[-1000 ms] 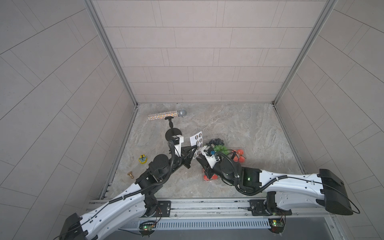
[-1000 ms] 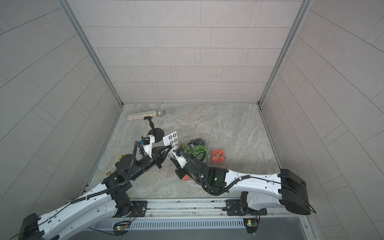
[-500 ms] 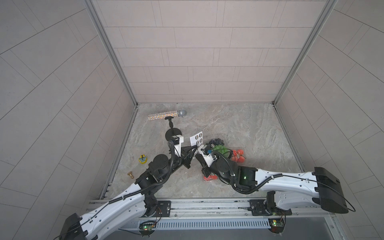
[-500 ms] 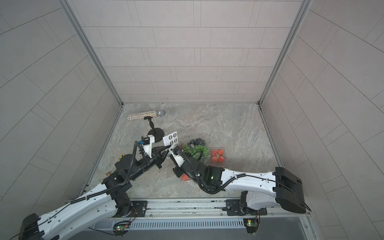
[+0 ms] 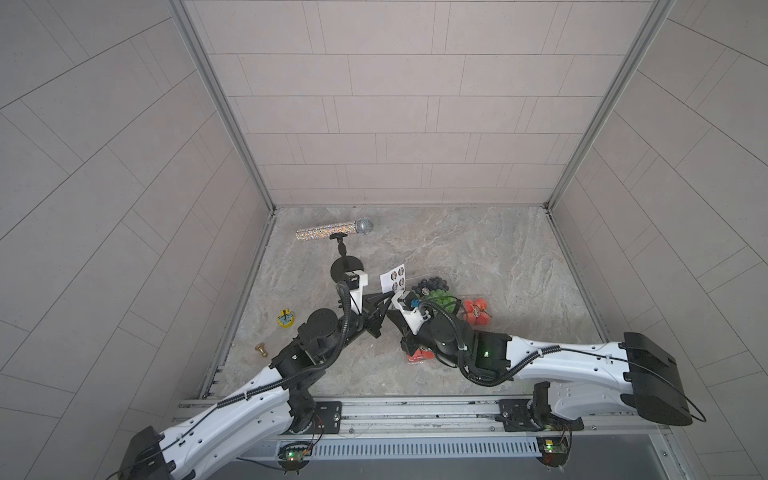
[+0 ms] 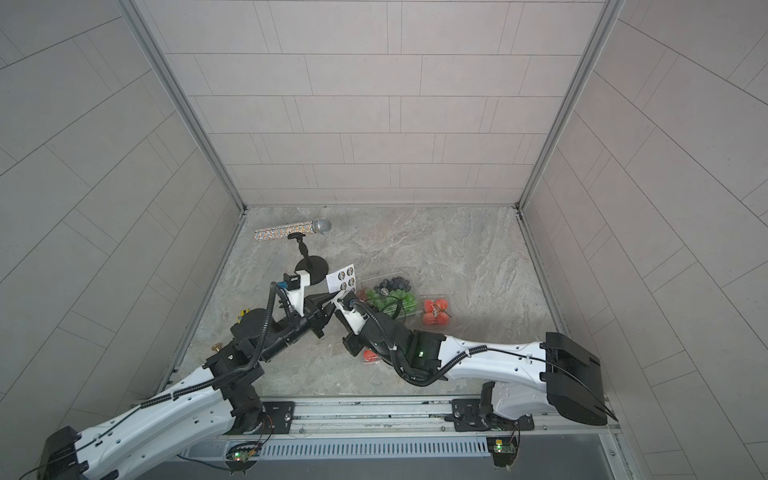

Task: Label fruit boxes
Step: Tear off the label from the label sticker, then place the label sticker at the center of the board.

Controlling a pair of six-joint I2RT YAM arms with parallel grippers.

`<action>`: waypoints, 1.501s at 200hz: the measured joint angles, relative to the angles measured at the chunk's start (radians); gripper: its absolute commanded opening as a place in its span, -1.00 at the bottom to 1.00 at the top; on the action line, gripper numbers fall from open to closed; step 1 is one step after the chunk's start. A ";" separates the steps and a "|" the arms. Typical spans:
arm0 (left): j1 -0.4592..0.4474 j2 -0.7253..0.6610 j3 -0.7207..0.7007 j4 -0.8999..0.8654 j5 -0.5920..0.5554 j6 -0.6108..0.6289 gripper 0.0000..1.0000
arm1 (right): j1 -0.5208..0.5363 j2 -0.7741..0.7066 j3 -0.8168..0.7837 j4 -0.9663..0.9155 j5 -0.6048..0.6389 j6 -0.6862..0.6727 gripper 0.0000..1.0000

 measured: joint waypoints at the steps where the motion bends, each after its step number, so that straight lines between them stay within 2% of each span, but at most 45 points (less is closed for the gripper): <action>1: 0.000 0.000 0.000 0.000 -0.001 0.000 -1.00 | 0.000 0.000 0.000 0.000 -0.001 0.000 -1.00; 140: 0.000 0.003 0.000 -0.012 -0.062 0.016 -1.00 | 0.000 -0.084 -0.060 -0.003 -0.014 0.008 -1.00; 152: 0.000 0.002 0.000 -0.012 -0.061 0.016 -1.00 | -0.002 -0.085 -0.060 -0.003 -0.010 0.008 -0.49; 159: 0.000 0.002 0.000 -0.012 -0.061 0.016 -1.00 | -0.004 -0.086 -0.060 -0.004 -0.007 0.006 -0.33; 170: 0.000 0.002 0.000 -0.012 -0.060 0.016 -1.00 | -0.011 -0.086 -0.060 -0.008 -0.002 0.010 -0.25; 191: 0.000 0.002 0.000 -0.012 -0.053 0.016 -1.00 | -0.030 -0.084 -0.058 -0.014 -0.002 0.010 -0.23; 247: 0.000 0.002 0.000 -0.012 -0.040 0.016 -1.00 | -0.044 -0.032 -0.025 -0.003 -0.035 0.014 -0.33; 267: 0.000 0.002 0.000 -0.012 -0.037 0.016 -1.00 | -0.044 -0.012 -0.016 0.003 -0.053 0.019 -0.47; 300: 0.000 0.001 0.000 -0.012 -0.035 0.016 -1.00 | -0.044 0.000 -0.015 0.010 -0.062 0.026 -0.87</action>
